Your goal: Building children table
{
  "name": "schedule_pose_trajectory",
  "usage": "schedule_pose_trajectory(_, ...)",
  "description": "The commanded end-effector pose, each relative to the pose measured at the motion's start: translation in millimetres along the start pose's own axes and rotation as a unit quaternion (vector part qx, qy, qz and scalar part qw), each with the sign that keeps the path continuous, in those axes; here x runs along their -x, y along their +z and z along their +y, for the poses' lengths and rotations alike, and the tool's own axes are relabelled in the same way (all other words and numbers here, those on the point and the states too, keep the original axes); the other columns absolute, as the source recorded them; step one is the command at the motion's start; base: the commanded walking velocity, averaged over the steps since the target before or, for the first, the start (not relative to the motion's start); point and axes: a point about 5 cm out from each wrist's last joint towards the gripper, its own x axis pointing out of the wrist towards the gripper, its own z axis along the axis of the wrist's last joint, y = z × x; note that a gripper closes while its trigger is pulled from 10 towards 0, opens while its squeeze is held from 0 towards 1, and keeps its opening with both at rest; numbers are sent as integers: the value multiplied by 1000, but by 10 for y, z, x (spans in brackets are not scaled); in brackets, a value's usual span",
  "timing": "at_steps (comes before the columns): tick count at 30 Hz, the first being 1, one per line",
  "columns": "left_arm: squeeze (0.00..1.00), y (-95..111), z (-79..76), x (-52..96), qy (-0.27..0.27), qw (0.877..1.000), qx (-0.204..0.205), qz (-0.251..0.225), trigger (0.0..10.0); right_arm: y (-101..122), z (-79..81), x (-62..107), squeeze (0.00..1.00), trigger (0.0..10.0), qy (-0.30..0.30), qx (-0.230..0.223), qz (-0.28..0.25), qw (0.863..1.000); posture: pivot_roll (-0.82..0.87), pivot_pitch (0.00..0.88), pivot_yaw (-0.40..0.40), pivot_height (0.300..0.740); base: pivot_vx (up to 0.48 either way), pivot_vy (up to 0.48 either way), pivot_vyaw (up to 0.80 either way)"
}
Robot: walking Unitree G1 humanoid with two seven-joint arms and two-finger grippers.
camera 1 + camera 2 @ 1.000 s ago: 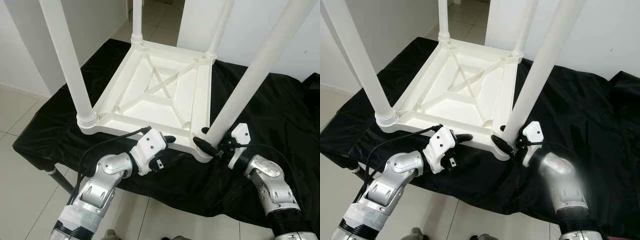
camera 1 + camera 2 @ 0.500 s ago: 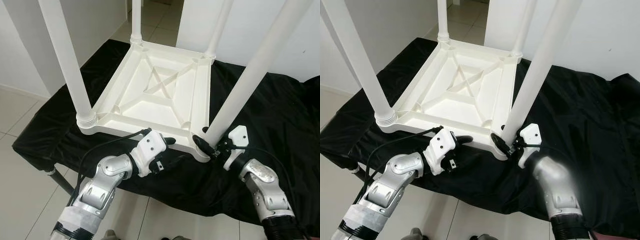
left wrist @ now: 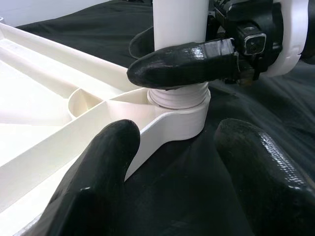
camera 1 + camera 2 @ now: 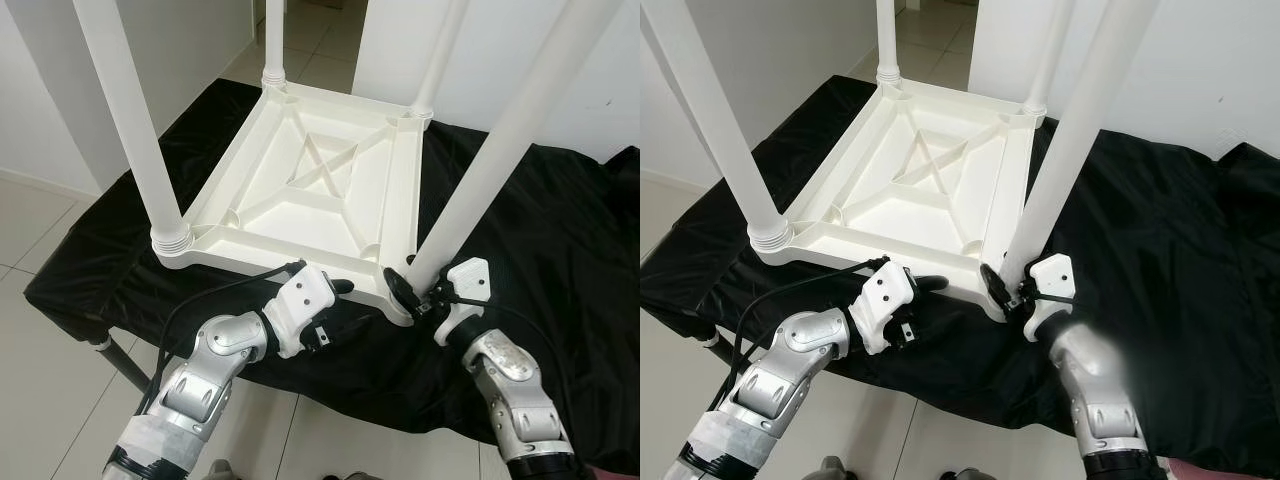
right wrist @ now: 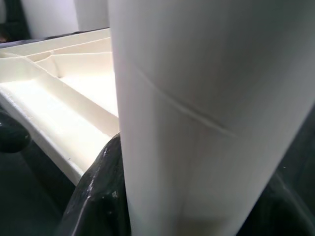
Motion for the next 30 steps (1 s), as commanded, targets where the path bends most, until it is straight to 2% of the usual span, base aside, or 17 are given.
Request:
schedule_pose_trajectory(1, 0, -36, -11, -19, 14, 1000, 2, 7, 10000, -65, 84, 25, 0, 10000, -28, 20, 26, 999, 32, 83, -69, 740, 0, 0, 0)
schedule_pose_trajectory(5, 0, -39, -9, -19, 15, 1000, 3, 9, 10000, -59, 113, 23, 0, 10000, -33, 19, 24, 999, 32, 83, -69, 740, 0, 0, 0)
schedule_pose_trajectory(7, 0, -45, -5, -17, 16, 1000, 5, 11, 10000, -68, 181, 17, 0, 10000, -55, 6, 25, 998, 35, 81, -70, 740, 0, 0, 0)
schedule_pose_trajectory(18, 0, -36, 6, -10, 23, 1000, 9, 10, 10000, -65, 287, -38, 0, 10000, -122, -37, 19, 992, 41, 82, -75, 740, 0, 0, 0)
schedule_pose_trajectory(25, 0, -27, 11, -4, 26, 1000, 9, 9, 10000, -69, 273, -32, 0, 10000, -161, -50, 20, 986, 49, 86, -80, 740, 0, 0, 0)
schedule_pose_trajectory(30, 0, -29, 14, 8, 30, 999, 10, 10, 10000, -83, 230, -4, 0, 10000, -215, -60, 23, 974, 49, 87, -79, 740, 0, 0, 0)
